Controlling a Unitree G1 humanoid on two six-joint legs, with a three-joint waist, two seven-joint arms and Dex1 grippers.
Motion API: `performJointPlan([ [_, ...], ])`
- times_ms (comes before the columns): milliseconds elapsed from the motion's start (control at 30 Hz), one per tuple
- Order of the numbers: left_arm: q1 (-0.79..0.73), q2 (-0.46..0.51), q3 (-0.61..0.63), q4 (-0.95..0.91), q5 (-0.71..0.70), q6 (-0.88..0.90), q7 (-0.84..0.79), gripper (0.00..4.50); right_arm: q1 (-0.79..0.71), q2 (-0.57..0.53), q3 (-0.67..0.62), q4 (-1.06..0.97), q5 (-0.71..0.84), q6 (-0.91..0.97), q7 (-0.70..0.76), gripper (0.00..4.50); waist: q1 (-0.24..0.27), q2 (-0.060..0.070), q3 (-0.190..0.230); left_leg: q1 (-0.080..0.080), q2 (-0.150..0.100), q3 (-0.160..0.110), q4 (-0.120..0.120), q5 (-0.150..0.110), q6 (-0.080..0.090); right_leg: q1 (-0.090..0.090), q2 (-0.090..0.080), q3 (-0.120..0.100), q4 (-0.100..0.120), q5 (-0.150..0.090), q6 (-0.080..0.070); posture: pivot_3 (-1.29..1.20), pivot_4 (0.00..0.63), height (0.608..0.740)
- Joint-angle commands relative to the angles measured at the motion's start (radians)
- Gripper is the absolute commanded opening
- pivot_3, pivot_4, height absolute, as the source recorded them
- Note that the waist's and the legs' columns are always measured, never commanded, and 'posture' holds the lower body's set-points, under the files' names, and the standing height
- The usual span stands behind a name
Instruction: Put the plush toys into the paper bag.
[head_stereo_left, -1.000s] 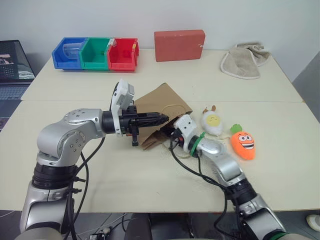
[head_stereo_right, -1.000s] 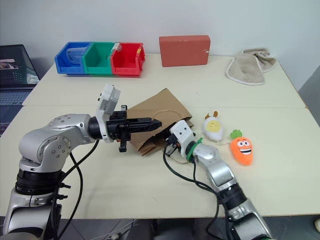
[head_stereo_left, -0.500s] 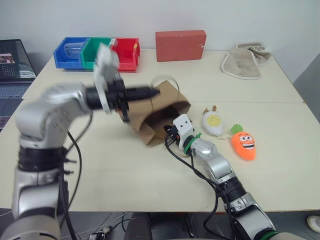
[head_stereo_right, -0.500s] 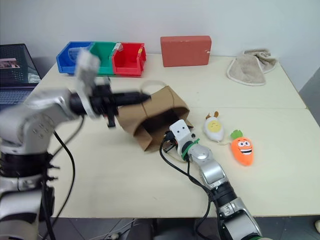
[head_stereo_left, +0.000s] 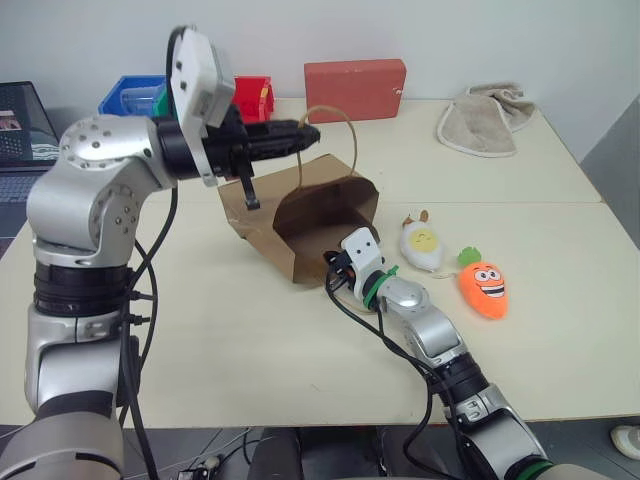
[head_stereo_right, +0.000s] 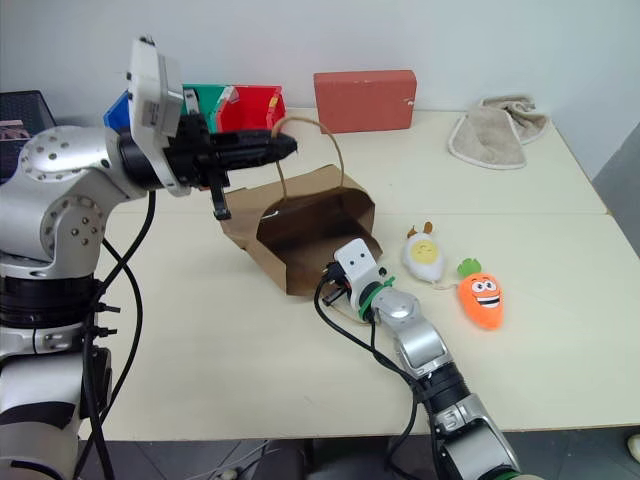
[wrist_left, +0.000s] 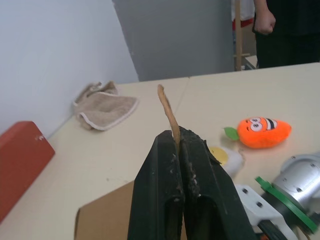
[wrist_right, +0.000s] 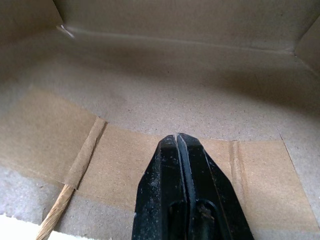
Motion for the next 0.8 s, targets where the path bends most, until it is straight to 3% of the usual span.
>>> performJointPlan([
  [33,0.016,0.002,0.003,-0.062,-0.01,-0.003,-0.013,0.0,-0.024,-0.006,-0.021,-0.1,0.016,0.023,0.017,0.03,-0.001,0.0,0.0,-0.001,0.0,0.0,0.0,0.0,0.0,0.0,0.0,0.0,0.0,0.0,0.0,0.0,0.15,0.74],
  [333,0.072,-0.002,-0.013,-0.113,-0.007,-0.003,-0.025,0.0,-0.005,-0.104,-0.012,-0.395,0.08,0.221,0.12,0.03,-0.001,0.0,0.0,-0.008,0.0,-0.001,0.0,0.0,0.0,-0.007,0.0,-0.001,0.001,0.0,0.0,0.0,0.15,0.74],
  [367,0.076,-0.007,-0.016,-0.119,-0.01,0.0,-0.023,0.0,-0.006,-0.125,-0.014,-0.433,0.093,0.247,0.14,0.19,-0.001,0.0,0.0,-0.008,0.0,-0.001,0.0,0.0,0.0,-0.007,0.0,-0.001,0.001,0.0,0.0,0.0,0.15,0.74],
  [467,0.088,-0.02,-0.021,-0.137,-0.02,0.012,-0.021,0.0,-0.003,-0.222,-0.038,-0.578,0.145,0.335,0.216,0.87,0.003,0.0,0.0,-0.008,-0.001,-0.001,0.001,0.0,0.0,-0.007,-0.001,-0.001,0.0,0.0,0.0,0.0,0.15,0.74],
  [600,0.099,-0.026,-0.022,-0.147,-0.017,0.018,-0.02,0.0,0.002,-0.397,-0.109,-0.699,0.209,0.408,0.312,2.35,0.012,0.0,0.0,-0.008,-0.001,-0.001,0.001,0.0,0.0,-0.006,-0.001,-0.001,0.0,0.0,0.0,0.0,0.15,0.74],
  [733,0.11,-0.023,-0.02,-0.156,-0.022,0.027,-0.023,0.0,0.044,-0.621,-0.138,-0.701,0.153,0.345,0.376,3.87,0.018,0.0,0.0,-0.008,-0.001,-0.001,0.002,0.0,0.0,-0.006,-0.001,-0.001,-0.001,0.0,0.0,0.0,0.15,0.74],
  [767,0.11,-0.021,-0.017,-0.157,-0.024,0.029,-0.023,0.0,0.058,-0.665,-0.138,-0.687,0.131,0.318,0.381,4.17,0.018,0.0,0.0,-0.008,-0.001,-0.001,0.002,0.0,0.0,-0.006,-0.001,0.0,-0.001,0.0,0.0,0.0,0.15,0.74],
  [800,0.11,-0.02,-0.013,-0.158,-0.027,0.034,-0.022,0.0,0.076,-0.703,-0.138,-0.669,0.109,0.288,0.387,4.17,0.018,0.0,0.0,-0.008,-0.001,-0.001,0.002,0.0,0.0,-0.006,-0.001,0.0,0.0,0.0,0.0,0.0,0.15,0.74],
])
